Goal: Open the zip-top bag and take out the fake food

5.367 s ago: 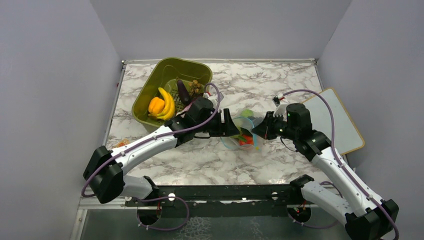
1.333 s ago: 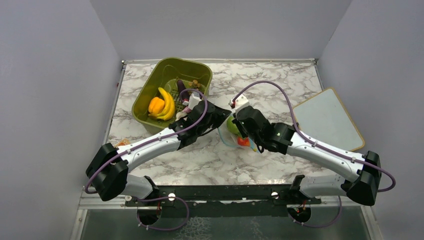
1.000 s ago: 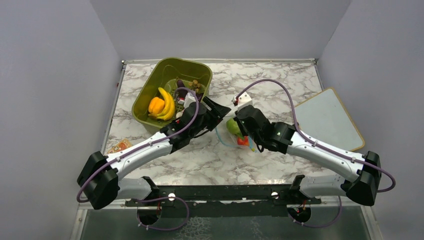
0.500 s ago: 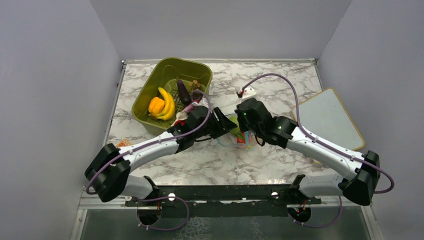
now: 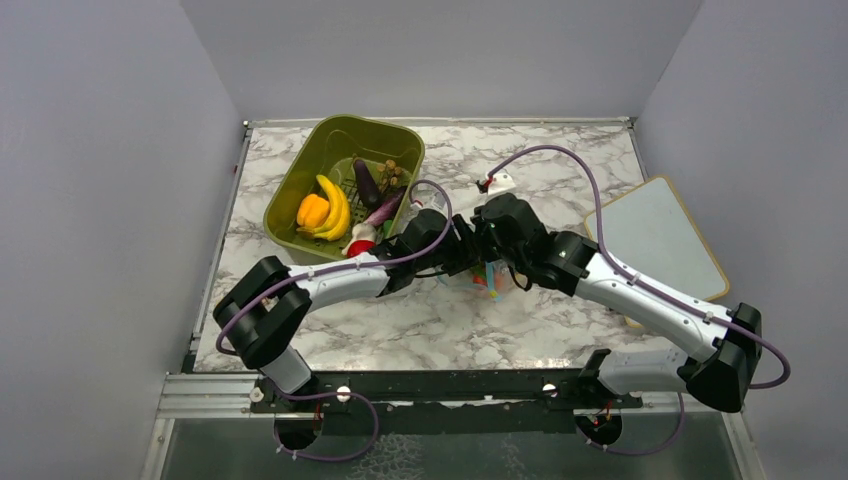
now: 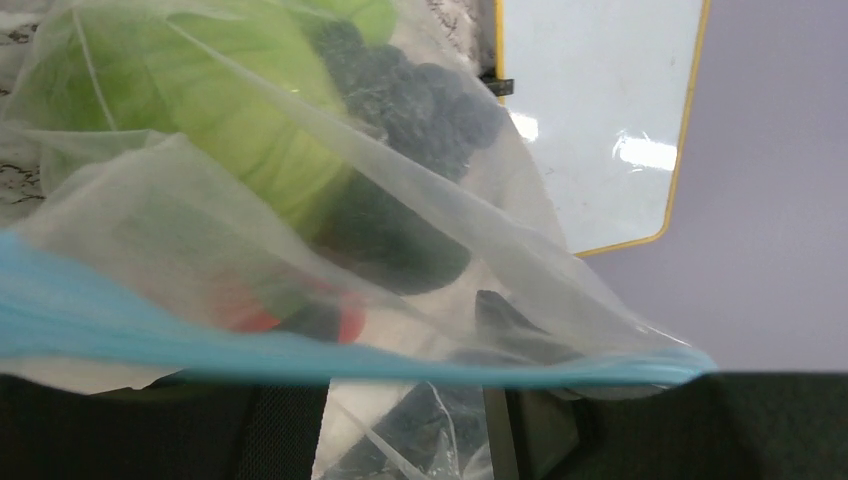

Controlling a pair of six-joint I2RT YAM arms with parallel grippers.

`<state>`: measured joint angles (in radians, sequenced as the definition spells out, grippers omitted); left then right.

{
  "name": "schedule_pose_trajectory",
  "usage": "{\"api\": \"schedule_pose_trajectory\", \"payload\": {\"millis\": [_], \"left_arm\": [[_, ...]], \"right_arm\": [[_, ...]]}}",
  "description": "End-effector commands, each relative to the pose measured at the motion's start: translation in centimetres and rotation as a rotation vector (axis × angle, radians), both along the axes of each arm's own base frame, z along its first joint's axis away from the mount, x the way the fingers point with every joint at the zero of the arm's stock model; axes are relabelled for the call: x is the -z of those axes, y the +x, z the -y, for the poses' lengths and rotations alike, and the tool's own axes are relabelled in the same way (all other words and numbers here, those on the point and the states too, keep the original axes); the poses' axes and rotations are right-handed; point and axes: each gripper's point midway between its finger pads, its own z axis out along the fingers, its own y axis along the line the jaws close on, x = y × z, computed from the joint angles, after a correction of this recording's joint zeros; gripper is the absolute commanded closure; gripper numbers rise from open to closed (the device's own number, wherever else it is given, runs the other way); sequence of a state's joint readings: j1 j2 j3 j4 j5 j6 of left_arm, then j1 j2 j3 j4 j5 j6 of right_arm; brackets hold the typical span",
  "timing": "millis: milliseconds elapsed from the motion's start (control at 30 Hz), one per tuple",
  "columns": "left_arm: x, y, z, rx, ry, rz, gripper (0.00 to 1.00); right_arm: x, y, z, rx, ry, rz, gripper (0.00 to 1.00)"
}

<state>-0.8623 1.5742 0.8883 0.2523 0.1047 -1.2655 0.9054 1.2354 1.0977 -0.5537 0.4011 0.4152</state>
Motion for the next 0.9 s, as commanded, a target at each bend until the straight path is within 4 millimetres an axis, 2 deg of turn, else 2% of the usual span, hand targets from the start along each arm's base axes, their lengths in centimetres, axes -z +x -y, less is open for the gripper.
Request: {"api": "schedule_pose_trajectory", "payload": {"millis": [0,133,233,300,400,500,600,733,867], "left_arm": [[-0.1,1.0,1.2,-0.028,-0.044,-0.001,0.45],[0.2,1.2,1.1,-0.042,-0.035,0.004,0.43],[0.1,1.4,0.8,-0.060,-0.033,0.012,0.42],[0.1,1.4,0.5,-0.071,-0.028,0.013,0.41],[0.0,1.5,0.1,-0.083,-0.027,0.022,0.40],[-0.2,1.5,-0.1,-0.080,-0.025,0.030,0.39],[-0.5,1.6,0.2,-0.059,-0.024,0.048,0.37],[-1.1,1.4,1.1,-0.015,-0.033,0.061,0.36],[-1.2,1.2,1.2,0.001,-0.035,0.057,0.34]], "right_arm": [[-3.1,-0.1,-1.1,-0.029,0.099,0.032,0.97],[-4.2,0.3,-0.5,-0.023,0.105,0.041,0.75],[-5.4,0.9,-0.1,-0.018,0.145,0.058,0.65],[-6.4,1.1,0.1,-0.019,0.157,0.087,0.63],[-7.0,2.4,2.6,0.064,0.160,0.132,0.64],[-5.3,4.5,6.5,0.150,0.179,0.080,0.66],[-1.7,5.9,9.3,0.140,0.202,-0.038,0.69],[4.0,5.9,9.9,0.096,0.220,-0.252,0.80],[7.8,5.7,9.9,0.093,0.225,-0.347,0.85]]}}
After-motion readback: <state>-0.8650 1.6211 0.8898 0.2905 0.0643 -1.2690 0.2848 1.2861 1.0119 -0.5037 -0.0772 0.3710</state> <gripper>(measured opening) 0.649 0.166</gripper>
